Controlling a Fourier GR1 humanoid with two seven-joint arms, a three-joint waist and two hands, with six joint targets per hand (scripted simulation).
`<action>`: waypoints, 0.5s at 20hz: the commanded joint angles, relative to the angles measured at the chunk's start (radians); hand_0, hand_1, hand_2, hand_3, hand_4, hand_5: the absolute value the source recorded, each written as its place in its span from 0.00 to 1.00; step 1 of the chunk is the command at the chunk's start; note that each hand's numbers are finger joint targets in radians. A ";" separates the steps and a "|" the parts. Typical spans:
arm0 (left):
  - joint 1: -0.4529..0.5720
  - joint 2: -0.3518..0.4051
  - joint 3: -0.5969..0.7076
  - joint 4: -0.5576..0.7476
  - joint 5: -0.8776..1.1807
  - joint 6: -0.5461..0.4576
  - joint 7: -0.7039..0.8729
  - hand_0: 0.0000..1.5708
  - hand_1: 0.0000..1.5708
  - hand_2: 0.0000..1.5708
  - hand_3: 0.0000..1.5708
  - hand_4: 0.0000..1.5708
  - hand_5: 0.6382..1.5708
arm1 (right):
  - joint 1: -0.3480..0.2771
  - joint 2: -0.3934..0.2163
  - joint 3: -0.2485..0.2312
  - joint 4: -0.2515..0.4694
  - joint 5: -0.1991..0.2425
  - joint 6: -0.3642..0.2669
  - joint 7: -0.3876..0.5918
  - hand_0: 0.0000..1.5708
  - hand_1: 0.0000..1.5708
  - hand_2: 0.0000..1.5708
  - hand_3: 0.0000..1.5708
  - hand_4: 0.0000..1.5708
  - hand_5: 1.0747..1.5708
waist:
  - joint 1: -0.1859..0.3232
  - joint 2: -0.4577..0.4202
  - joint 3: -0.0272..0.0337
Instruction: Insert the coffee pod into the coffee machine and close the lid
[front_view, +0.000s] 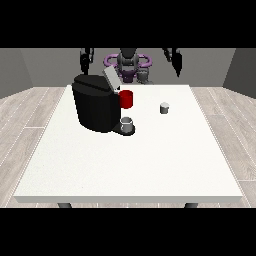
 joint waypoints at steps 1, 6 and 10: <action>0.006 -0.005 0.008 0.011 0.023 -0.024 0.006 0.00 0.00 0.00 0.00 0.47 1.00 | 0.017 -0.012 -0.007 -0.005 -0.012 0.028 0.001 0.00 0.00 0.00 0.00 0.21 1.00 | -0.025 -0.016 0.0187; -0.071 -0.001 -0.002 0.056 0.045 -0.083 -0.044 0.00 0.00 0.00 0.00 0.47 1.00 | 0.033 0.050 0.003 0.008 -0.020 -0.005 -0.044 0.00 0.00 0.00 0.00 0.21 1.00 | -0.083 0.022 0.0186; -0.046 0.022 -0.011 0.003 0.135 -0.198 -0.009 0.00 0.00 0.00 0.00 0.45 1.00 | 0.059 0.048 -0.079 0.038 -0.099 0.016 -0.134 0.00 0.00 0.00 0.00 0.21 1.00 | -0.058 -0.015 0.0190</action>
